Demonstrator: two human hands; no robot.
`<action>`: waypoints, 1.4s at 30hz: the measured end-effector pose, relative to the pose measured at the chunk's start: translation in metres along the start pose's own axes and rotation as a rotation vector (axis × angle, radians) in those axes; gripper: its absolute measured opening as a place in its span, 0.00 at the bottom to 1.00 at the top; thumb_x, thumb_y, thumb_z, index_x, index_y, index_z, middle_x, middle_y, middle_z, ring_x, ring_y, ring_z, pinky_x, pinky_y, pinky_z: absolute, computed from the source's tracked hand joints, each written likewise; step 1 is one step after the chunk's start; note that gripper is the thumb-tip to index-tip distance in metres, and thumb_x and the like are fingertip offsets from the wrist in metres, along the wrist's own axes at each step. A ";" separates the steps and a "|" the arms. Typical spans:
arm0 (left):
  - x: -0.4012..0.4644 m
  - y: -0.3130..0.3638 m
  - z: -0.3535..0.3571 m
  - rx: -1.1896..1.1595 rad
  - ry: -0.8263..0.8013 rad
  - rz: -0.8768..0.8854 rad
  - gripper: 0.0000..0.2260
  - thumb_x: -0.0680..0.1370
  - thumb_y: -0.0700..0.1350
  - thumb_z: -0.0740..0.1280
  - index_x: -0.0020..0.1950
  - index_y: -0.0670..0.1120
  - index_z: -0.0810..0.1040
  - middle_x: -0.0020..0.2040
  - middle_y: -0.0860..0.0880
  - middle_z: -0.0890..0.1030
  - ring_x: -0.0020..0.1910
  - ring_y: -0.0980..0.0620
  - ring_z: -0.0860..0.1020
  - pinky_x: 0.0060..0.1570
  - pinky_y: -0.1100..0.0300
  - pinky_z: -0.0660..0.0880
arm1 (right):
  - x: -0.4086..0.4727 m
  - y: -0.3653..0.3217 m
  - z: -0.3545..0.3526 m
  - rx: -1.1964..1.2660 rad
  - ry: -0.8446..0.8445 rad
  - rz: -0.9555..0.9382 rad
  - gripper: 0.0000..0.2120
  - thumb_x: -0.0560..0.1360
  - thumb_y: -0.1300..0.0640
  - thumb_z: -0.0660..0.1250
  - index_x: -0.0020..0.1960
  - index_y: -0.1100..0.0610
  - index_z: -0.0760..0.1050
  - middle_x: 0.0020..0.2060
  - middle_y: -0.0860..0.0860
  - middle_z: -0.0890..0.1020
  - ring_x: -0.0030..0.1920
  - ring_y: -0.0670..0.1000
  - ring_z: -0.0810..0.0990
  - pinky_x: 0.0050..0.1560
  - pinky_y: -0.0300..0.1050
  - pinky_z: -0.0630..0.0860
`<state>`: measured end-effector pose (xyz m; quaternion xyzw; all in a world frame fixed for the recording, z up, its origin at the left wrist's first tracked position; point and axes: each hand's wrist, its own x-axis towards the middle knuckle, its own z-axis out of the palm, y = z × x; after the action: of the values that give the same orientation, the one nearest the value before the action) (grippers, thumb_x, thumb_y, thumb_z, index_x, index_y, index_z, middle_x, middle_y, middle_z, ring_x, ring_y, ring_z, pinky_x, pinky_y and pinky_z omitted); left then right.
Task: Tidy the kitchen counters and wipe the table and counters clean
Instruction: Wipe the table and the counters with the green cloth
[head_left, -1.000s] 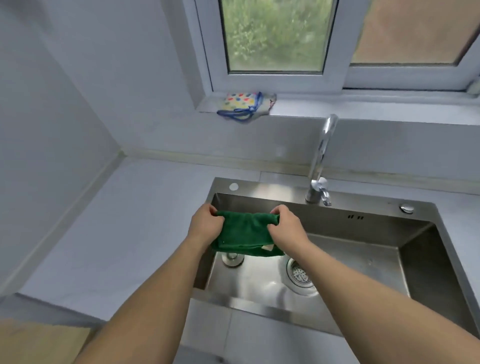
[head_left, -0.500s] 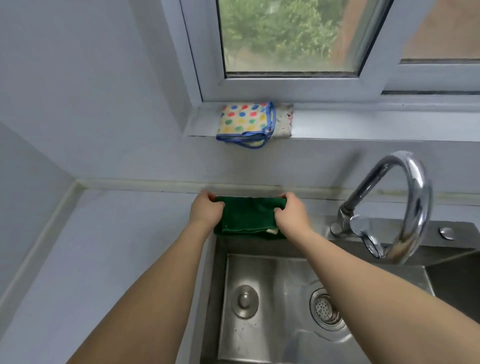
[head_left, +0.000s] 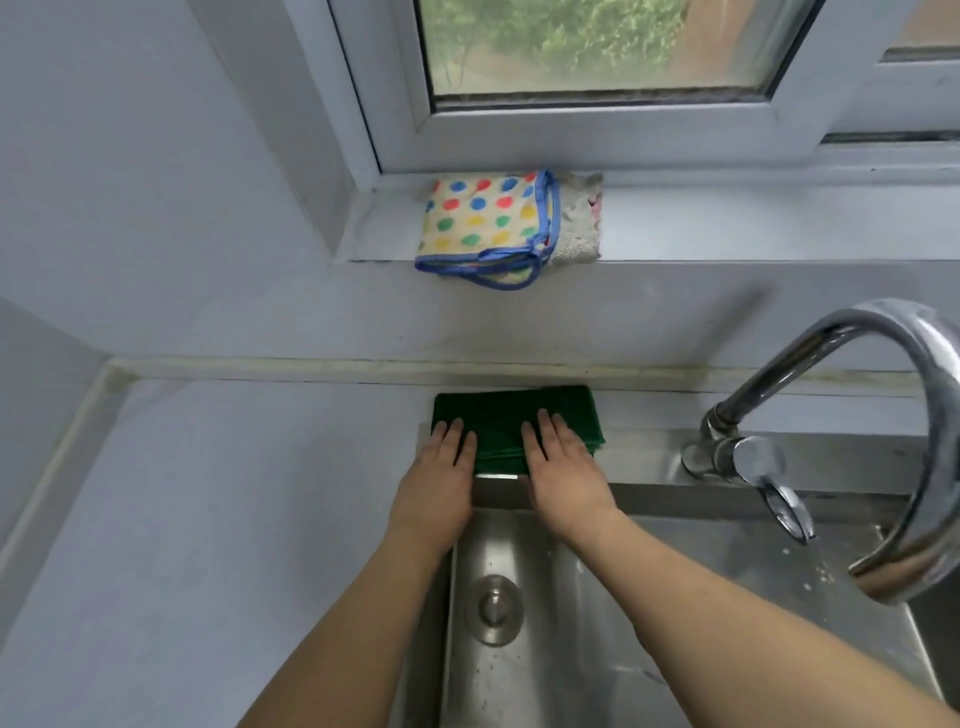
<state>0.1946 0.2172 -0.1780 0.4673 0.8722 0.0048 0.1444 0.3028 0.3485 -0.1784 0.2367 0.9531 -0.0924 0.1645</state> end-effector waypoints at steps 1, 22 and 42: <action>0.000 0.003 -0.001 0.002 0.004 -0.030 0.28 0.80 0.36 0.55 0.79 0.44 0.48 0.79 0.44 0.48 0.78 0.45 0.45 0.74 0.55 0.53 | 0.000 0.002 0.000 0.000 0.000 -0.011 0.30 0.83 0.49 0.49 0.78 0.60 0.40 0.77 0.59 0.44 0.77 0.57 0.43 0.76 0.49 0.44; 0.059 0.098 -0.011 0.159 -0.066 0.146 0.25 0.81 0.37 0.56 0.78 0.41 0.55 0.77 0.42 0.58 0.76 0.43 0.57 0.71 0.55 0.59 | -0.031 0.094 0.000 0.030 0.066 0.134 0.30 0.79 0.62 0.53 0.78 0.62 0.45 0.77 0.59 0.48 0.77 0.57 0.49 0.75 0.49 0.47; 0.062 0.109 -0.027 0.386 -0.072 0.206 0.20 0.77 0.33 0.58 0.70 0.37 0.66 0.64 0.41 0.74 0.60 0.44 0.73 0.51 0.53 0.73 | -0.024 0.093 -0.001 -0.090 0.113 0.157 0.29 0.62 0.60 0.77 0.60 0.69 0.77 0.58 0.65 0.79 0.57 0.61 0.80 0.55 0.51 0.78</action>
<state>0.2439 0.3329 -0.1521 0.5729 0.7988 -0.1643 0.0818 0.3676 0.4200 -0.1782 0.3077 0.9426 -0.0230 0.1278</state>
